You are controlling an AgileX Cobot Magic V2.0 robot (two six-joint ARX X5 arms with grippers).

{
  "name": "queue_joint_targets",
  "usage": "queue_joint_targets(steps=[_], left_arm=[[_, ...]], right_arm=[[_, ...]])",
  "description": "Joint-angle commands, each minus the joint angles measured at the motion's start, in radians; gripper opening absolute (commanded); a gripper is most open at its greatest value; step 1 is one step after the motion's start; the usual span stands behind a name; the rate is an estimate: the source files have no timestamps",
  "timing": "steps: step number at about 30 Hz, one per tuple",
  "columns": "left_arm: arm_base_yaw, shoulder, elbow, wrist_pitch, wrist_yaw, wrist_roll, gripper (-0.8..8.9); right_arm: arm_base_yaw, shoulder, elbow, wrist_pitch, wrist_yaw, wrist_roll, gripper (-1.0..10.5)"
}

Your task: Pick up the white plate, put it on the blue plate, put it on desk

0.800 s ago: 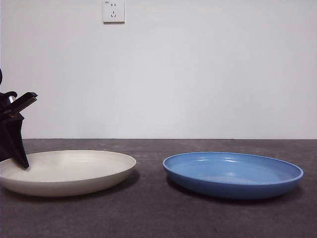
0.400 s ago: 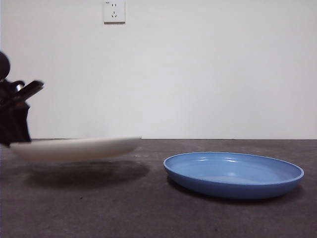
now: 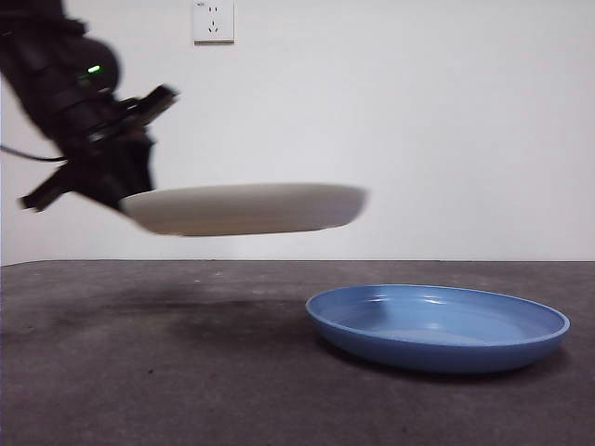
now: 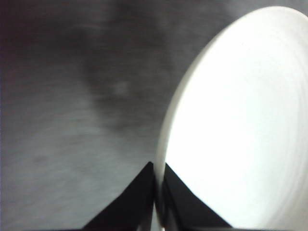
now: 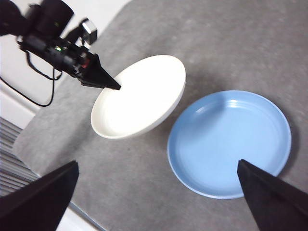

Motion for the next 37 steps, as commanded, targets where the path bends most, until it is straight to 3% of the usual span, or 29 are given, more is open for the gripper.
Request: queue_joint_targets(steps=[1,4,14,23,32,37], left_arm=[[-0.074,0.024,0.050,0.003,-0.033,-0.046,0.10],[-0.149,0.040,0.086,0.026,-0.076,-0.058,0.10],[-0.298,0.224,0.276,0.045,-0.079,-0.099,0.10],[-0.340,0.375,0.425,0.025,-0.080,-0.099,0.10],[-0.352,0.411,0.441,0.023,-0.086,-0.098,0.10],[-0.352,0.411,0.441,0.017,-0.142,-0.090,0.10]], right_arm=[[0.004,0.004,0.044,-0.021,0.038,-0.008,5.9],[0.004,0.003,0.077,-0.055,0.071,-0.032,5.9],[0.004,0.003,0.251,-0.241,0.204,-0.135,5.9],[0.004,0.003,0.339,-0.308,0.223,-0.143,5.9],[0.004,0.003,0.339,-0.314,0.222,-0.143,5.9],[0.004,0.003,0.339,-0.314,0.221,-0.143,5.9]])
